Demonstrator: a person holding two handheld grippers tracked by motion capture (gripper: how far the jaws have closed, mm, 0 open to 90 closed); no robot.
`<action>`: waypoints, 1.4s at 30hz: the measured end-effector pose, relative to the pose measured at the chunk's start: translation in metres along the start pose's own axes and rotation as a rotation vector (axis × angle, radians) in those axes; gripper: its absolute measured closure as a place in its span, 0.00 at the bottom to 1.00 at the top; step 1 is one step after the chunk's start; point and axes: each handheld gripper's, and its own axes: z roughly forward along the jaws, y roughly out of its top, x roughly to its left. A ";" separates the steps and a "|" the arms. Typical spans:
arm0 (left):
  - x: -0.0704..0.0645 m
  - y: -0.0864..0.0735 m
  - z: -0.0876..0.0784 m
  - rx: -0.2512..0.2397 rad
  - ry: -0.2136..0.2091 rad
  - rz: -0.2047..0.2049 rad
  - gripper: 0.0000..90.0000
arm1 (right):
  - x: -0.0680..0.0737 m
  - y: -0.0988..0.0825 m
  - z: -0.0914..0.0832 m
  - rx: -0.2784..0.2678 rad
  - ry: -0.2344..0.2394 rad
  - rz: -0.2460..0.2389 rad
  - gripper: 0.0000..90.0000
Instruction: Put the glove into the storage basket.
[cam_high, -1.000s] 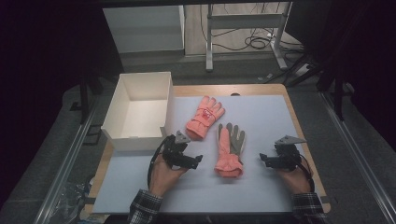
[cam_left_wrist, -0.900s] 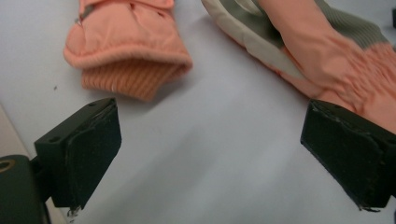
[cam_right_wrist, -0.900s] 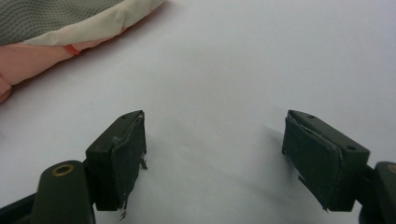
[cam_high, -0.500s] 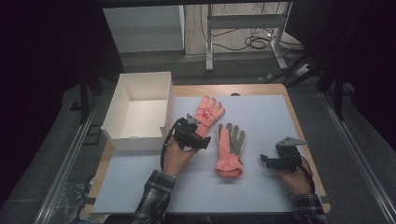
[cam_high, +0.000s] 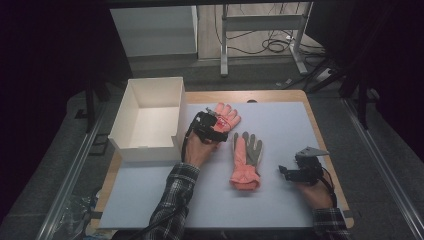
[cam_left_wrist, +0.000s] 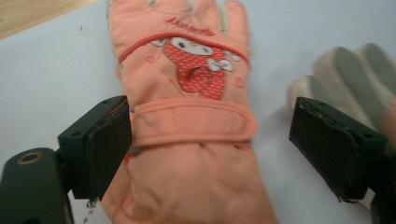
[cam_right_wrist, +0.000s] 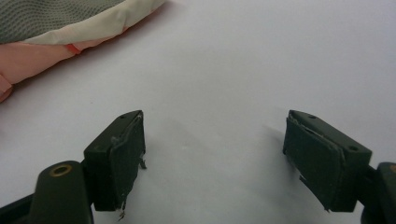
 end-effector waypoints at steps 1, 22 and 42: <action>0.002 0.000 0.004 0.002 0.010 -0.002 0.16 | 0.000 0.000 0.000 0.000 0.000 0.000 0.24; 0.003 -0.004 0.021 0.031 -0.008 0.011 0.54 | 0.000 0.000 0.000 0.000 -0.001 -0.002 0.24; -0.019 0.015 -0.046 -0.080 -0.137 0.042 0.74 | 0.000 0.000 0.000 -0.003 0.000 -0.001 0.24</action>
